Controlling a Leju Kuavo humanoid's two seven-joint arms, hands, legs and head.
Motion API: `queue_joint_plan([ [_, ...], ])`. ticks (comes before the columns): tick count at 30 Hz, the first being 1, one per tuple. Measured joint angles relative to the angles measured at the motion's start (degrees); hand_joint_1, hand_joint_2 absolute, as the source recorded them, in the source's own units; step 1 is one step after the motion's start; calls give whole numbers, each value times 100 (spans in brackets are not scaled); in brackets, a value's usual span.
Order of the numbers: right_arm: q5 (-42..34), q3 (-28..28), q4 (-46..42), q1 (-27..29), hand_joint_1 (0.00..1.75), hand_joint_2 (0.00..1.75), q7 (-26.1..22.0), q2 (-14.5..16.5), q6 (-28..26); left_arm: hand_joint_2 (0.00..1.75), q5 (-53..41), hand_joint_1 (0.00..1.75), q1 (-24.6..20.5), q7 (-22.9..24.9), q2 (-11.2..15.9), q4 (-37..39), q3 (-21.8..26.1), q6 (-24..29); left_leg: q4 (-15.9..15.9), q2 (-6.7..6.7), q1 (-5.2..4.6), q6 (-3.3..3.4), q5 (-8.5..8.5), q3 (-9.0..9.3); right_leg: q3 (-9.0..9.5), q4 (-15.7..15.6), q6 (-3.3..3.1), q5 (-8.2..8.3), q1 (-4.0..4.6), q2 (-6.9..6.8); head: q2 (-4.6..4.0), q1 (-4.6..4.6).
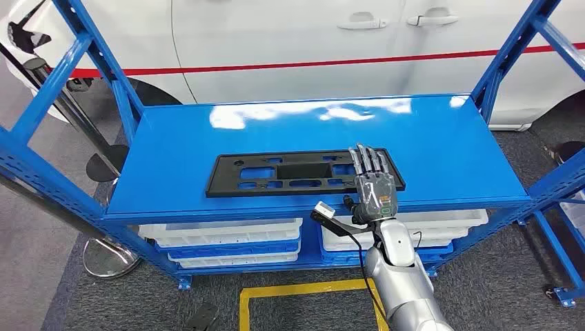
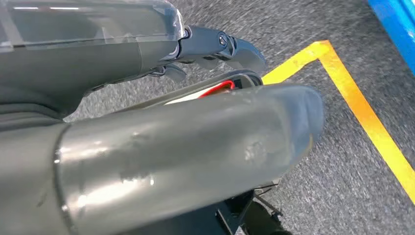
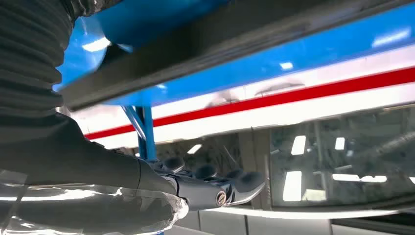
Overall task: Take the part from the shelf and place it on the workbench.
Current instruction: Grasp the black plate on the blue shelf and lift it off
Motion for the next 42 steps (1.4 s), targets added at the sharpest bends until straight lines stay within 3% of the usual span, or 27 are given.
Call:
queue_joint_plan([
  [2, -1, 0, 0, -1, 0, 175, -5, 0, 0, 0, 0, 0, -2, -2, 0, 0, 0, 3, 428, 0, 11, -20, -180, -222, 7, 3, -17, -9, 4, -7, 0, -1],
  [4, -6, -1, 1, 2, 0, 175, -12, 0, 0, 0, 1, 0, 7, -11, 0, 0, 0, 7, 1111, 1, 29, -52, -386, -607, 17, 11, -40, -25, 10, -14, 0, -2],
  [5, -9, -2, 2, 4, 17, 175, -14, 0, 0, 0, 1, 0, 14, -17, 0, 0, 0, 7, 1229, 1, 37, -61, -348, -703, 22, 15, -45, -33, 11, -13, 0, -3],
  [6, -11, -2, 2, 6, 61, 175, -15, 0, 0, 0, 1, 0, 18, -22, 0, 0, 0, 7, 1126, 2, 44, -61, -203, -691, 31, 21, -43, -41, 11, -9, 0, -3],
  [8, -18, -2, 2, 6, 148, 175, -20, 0, 0, 0, 1, 0, 13, -31, 1, -1, 0, 11, 423, 5, 53, -36, 228, -412, 59, 30, -23, -60, 11, -2, 0, -3],
  [9, -26, -2, 2, 4, 175, 175, -28, 0, 0, 0, 1, 0, 4, -39, 2, -1, 0, 14, 62, 6, 44, -15, 371, -253, 65, 39, -4, -71, 21, 0, 0, -2],
  [11, -53, -3, 2, 4, 175, 175, -62, 1, 0, 0, 1, 0, -10, -58, 2, -2, 0, 21, -299, 3, 19, 31, 457, -98, 60, 43, 52, -73, 32, -1, 0, -2],
  [13, -76, -5, 1, 5, 175, 175, -92, 1, 0, 0, 0, 0, -13, -74, 2, -2, -1, 27, -343, -6, 10, 90, 470, -83, 54, 30, 121, -63, 31, -4, 0, -2],
  [15, -88, -13, -5, 2, 175, 175, -103, 1, 0, 0, 0, 0, -15, -81, 1, -2, -3, 29, -404, -4, 28, 159, 514, -61, 8, 143, 172, -156, 22, -5, 0, 1],
  [18, -93, -35, -9, 14, 175, 175, -117, 0, 0, 0, 0, 0, -23, -86, 0, -2, -4, 31, -436, 7, 29, 223, 541, -58, -406, 1045, 214, -654, 1, -4, 0, 4],
  [19, -94, -44, -9, 30, 175, 175, -123, 0, 1, 0, 0, 0, -22, -86, 0, -2, -4, 31, -431, 8, 23, 230, 540, -63, -565, 1376, 226, -776, -8, -5, 0, 3],
  [20, -94, -51, -9, 46, 175, 175, -129, 0, 1, 0, 0, 0, -19, -88, 0, -2, -4, 31, -424, 7, 19, 231, 538, -67, -649, 1548, 236, -794, -15, -6, 0, 2],
  [21, -95, -57, -9, 53, 175, 175, -139, 0, 1, 0, 1, 0, -18, -93, 0, -2, -4, 30, -412, 4, 18, 228, 533, -70, -629, 1508, 242, -705, -22, -7, 0, 3],
  [22, -98, -61, -10, 53, 175, 175, -156, 0, 1, 0, 2, 0, -19, -101, 0, -2, -4, 29, -393, 1, 19, 222, 523, -71, -509, 1269, 244, -533, -29, -9, 0, 3],
  [24, -111, -66, -24, 31, 175, 175, -205, 1, 0, 0, 7, 0, -27, -125, 0, -2, -4, 32, -336, -4, 10, 185, 484, -82, -144, 536, 234, -219, -31, -10, 0, 4],
  [26, -131, -80, -61, 11, 175, 175, -271, 4, -1, 0, 20, 0, -43, -151, -1, -3, -4, 57, -292, -7, -9, 132, 452, -104, 39, 149, 198, -141, -19, -6, 0, 2],
  [30, -210, -113, -166, -23, 175, 175, -409, 21, -2, 0, 43, 0, -63, -192, -1, -4, -4, 109, -187, -5, 16, 15, 360, -142, 72, 87, 61, -137, -3, -8, 0, 0],
  [32, -235, -134, -216, -46, 175, 175, -466, 40, -1, 0, 44, 0, -68, -201, 0, -4, -4, 119, 296, -1, 36, -35, 70, -356, 92, 59, 4, -124, -11, -20, 0, -1],
  [34, -271, -163, -252, -48, 175, 175, -564, 51, 0, 0, 44, 0, -65, -213, 0, -4, -4, 134, 1037, 0, 45, -70, -265, -711, 90, 61, -20, -129, -2, -28, 0, -2],
  [35, -302, -192, -303, -34, 175, 175, -680, 64, 0, 0, 47, 0, -57, -223, 0, -4, -4, 151, 1271, 0, 50, -81, -319, -831, 89, 63, -21, -131, 2, -29, 0, -2],
  [36, -335, -240, -398, -16, 175, 175, -839, 91, 0, 0, 51, 0, -49, -237, 0, -4, -4, 174, 1307, 0, 53, -85, -262, -859, 89, 67, -21, -135, 3, -28, 0, -2],
  [37, -361, -304, -528, 1, 175, 175, -1025, 129, 0, 0, 55, 0, -44, -254, 0, -4, -4, 198, 1115, 0, 57, -81, -102, -776, 92, 73, -18, -139, 3, -23, 0, -3],
  [39, -388, -463, -847, 21, 175, 175, -1360, 232, 0, 0, 63, 0, -49, -283, 3, -6, -4, 246, 347, 1, 57, -49, 286, -411, 99, 88, 5, -158, 8, -13, 0, -3],
  [41, -433, -599, -1112, 29, 175, 175, -1580, 314, 0, 0, 75, 0, -56, -302, 6, -9, -4, 289, -177, -3, 35, -1, 447, -168, 91, 103, 53, -169, 20, -8, 0, -1],
  [42, -500, -676, -1269, 45, 175, 175, -1758, 364, 0, 0, 89, 0, -50, -313, 7, -13, -4, 321, -246, -6, 19, 23, 436, -142, 82, 102, 81, -166, 21, -8, 0, 0],
])
